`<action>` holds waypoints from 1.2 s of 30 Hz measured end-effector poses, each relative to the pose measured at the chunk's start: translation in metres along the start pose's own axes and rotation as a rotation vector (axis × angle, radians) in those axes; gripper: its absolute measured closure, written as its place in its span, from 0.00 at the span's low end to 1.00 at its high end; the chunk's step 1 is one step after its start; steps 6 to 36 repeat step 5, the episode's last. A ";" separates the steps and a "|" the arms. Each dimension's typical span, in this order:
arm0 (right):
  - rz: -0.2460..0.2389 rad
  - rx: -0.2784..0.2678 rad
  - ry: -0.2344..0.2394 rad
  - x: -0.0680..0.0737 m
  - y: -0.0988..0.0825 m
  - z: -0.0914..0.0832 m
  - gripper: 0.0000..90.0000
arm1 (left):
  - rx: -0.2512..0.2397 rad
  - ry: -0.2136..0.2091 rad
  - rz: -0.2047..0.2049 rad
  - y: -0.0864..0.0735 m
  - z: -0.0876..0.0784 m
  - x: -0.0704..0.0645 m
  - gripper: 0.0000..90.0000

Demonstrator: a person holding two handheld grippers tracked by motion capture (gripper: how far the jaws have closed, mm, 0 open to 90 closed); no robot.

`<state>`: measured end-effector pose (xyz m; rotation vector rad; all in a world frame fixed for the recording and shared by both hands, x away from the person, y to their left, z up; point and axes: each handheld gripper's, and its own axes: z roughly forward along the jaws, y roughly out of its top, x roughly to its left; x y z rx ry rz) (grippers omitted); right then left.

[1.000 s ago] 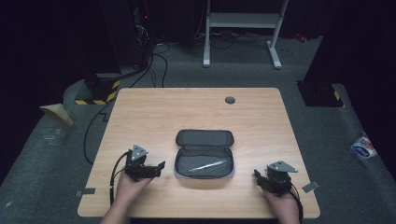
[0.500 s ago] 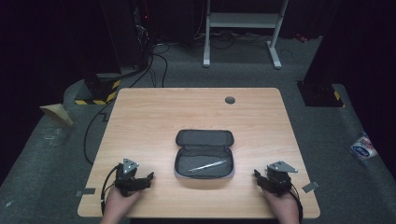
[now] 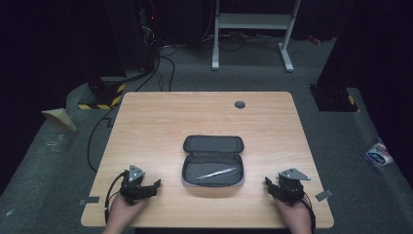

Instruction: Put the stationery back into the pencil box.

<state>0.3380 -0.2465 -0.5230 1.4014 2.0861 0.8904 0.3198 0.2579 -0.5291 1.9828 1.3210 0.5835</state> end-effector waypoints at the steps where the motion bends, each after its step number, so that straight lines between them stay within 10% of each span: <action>1: 0.000 0.000 0.000 0.000 0.000 0.000 0.46 | 0.000 0.000 0.000 0.000 0.000 0.000 0.21; 36: 0.001 0.000 0.001 0.000 0.000 0.000 0.46 | -0.001 -0.001 0.001 0.000 0.000 0.000 0.21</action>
